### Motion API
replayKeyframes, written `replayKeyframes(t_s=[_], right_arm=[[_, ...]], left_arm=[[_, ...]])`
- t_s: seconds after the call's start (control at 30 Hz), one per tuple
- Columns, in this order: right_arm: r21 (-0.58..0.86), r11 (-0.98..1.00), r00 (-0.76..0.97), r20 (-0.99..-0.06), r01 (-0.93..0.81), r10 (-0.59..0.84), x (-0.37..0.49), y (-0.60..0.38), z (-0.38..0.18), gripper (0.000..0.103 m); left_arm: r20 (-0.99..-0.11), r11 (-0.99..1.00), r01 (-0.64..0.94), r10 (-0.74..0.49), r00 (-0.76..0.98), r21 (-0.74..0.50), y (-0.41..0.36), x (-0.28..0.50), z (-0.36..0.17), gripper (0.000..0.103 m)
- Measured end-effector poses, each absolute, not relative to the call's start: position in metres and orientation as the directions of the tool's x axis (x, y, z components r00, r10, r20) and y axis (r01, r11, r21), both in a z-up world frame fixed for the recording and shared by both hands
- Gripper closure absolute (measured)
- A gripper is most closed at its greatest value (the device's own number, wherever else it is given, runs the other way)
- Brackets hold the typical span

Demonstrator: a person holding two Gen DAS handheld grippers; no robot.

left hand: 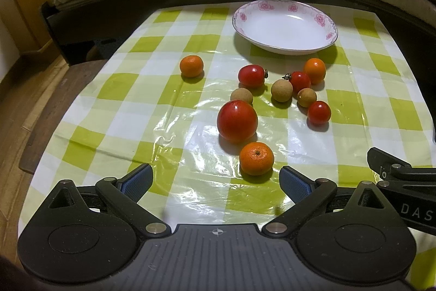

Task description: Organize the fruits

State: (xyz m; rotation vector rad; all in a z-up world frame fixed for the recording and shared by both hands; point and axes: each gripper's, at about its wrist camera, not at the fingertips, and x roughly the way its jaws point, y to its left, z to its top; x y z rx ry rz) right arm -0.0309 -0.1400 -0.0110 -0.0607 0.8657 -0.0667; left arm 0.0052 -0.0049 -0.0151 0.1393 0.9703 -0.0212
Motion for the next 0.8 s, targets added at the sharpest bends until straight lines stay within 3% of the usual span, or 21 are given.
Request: replayKeyframes(t_s=[0.8], right_arm=[[-0.070, 0.997, 0.645, -0.762, -0.012, -0.046, -0.0258, -0.1321, -0.0131, 0.008]], left_arm=[[-0.823, 0.987, 0.081, 0.068, 0.564, 0.137, -0.0037, 0.0069, -0.0165, 0.008]])
